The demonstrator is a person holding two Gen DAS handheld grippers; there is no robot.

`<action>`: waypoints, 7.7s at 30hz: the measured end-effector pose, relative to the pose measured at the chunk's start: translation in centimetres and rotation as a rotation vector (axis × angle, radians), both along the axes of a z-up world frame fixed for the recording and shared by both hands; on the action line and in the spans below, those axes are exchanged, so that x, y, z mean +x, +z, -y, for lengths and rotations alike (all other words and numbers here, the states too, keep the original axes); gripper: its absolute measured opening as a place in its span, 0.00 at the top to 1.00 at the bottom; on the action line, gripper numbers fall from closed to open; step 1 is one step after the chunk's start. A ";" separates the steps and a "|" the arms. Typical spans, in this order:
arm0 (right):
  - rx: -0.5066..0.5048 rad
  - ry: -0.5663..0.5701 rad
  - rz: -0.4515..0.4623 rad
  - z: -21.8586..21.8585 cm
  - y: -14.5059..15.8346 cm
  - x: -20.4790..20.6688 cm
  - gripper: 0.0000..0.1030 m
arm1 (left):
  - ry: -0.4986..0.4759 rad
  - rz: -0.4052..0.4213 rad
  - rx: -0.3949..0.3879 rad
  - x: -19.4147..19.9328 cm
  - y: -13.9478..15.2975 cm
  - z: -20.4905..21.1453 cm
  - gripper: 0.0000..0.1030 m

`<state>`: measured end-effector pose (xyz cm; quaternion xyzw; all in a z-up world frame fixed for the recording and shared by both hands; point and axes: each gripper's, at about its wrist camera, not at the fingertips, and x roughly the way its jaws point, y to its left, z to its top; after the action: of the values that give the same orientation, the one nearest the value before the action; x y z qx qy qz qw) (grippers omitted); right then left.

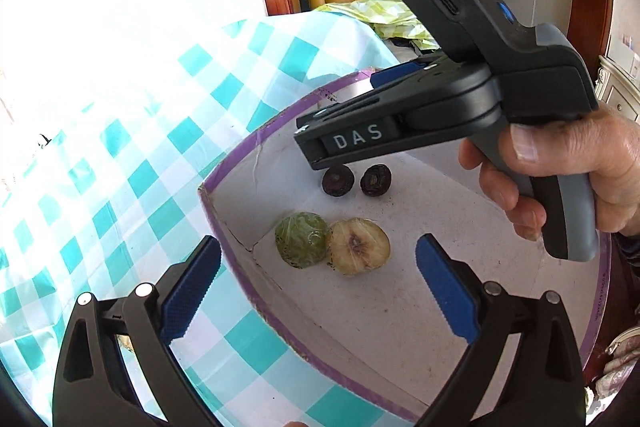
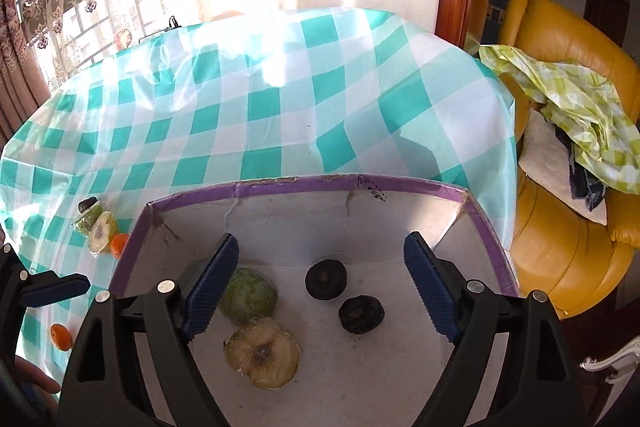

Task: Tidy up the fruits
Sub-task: 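Move both tools back over the remaining fruits on the table, then grasp a dark plum with the left tool while the right tool grasps the pale wrapped fruit, then carry the plum and pale wrapped fruit into the white box with both tools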

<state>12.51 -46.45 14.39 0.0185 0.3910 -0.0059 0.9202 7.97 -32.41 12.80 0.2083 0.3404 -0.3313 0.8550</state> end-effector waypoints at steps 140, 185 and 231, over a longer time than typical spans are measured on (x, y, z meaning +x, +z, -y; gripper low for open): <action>-0.043 0.347 0.005 -28.9 -5.7 0.7 0.41 | 0.674 -0.190 -0.470 12.5 -6.1 -31.6 0.64; 0.116 0.024 0.184 -7.8 1.5 -5.8 0.40 | 0.264 -0.077 -0.326 5.1 1.0 -12.4 0.64; 0.145 -0.139 -0.285 2.4 -9.9 -1.3 0.40 | -0.266 -0.087 0.641 1.8 -8.9 7.8 0.63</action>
<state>11.23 -48.81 4.48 0.1106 0.5148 -0.0440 0.8490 9.72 -40.22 3.93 0.4945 0.4330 -0.3245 0.6801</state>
